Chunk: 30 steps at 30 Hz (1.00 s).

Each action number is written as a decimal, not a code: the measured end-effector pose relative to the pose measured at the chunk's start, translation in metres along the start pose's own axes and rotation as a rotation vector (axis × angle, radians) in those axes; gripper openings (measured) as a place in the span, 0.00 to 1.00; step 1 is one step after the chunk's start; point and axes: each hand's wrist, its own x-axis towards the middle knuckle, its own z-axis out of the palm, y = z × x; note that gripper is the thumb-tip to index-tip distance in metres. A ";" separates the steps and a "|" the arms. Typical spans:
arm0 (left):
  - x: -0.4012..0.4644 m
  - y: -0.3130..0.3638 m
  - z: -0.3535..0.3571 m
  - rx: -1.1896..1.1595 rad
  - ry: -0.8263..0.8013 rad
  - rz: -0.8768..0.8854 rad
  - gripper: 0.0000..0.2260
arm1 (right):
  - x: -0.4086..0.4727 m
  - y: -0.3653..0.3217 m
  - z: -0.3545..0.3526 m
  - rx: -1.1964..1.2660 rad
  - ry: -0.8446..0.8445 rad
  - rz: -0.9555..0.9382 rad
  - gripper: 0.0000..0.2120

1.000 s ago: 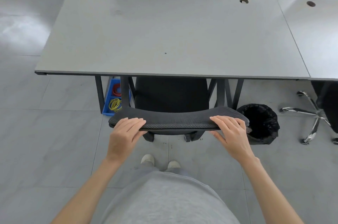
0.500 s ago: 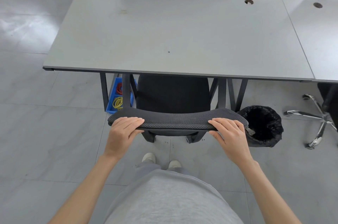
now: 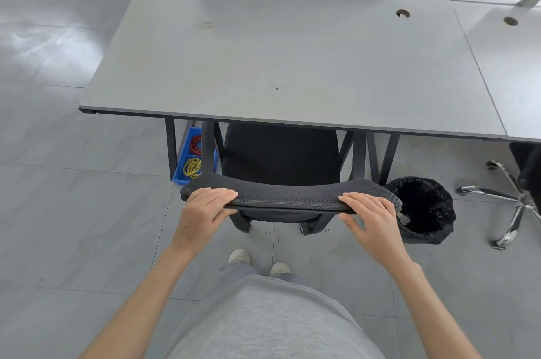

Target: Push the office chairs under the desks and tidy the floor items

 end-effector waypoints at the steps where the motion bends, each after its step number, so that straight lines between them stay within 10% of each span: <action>1: -0.001 0.002 -0.003 -0.017 -0.006 -0.008 0.19 | 0.002 -0.006 -0.003 0.067 -0.023 0.022 0.18; 9: -0.062 0.031 -0.034 -0.648 0.373 -0.714 0.13 | 0.036 -0.135 0.006 0.846 -0.348 0.019 0.17; 14: -0.131 -0.004 -0.042 -0.892 0.543 -1.082 0.09 | 0.056 -0.207 0.065 0.875 -0.733 0.038 0.15; 30: -0.152 -0.217 -0.168 -0.895 0.821 -1.196 0.09 | 0.165 -0.388 0.183 0.722 -0.982 0.009 0.15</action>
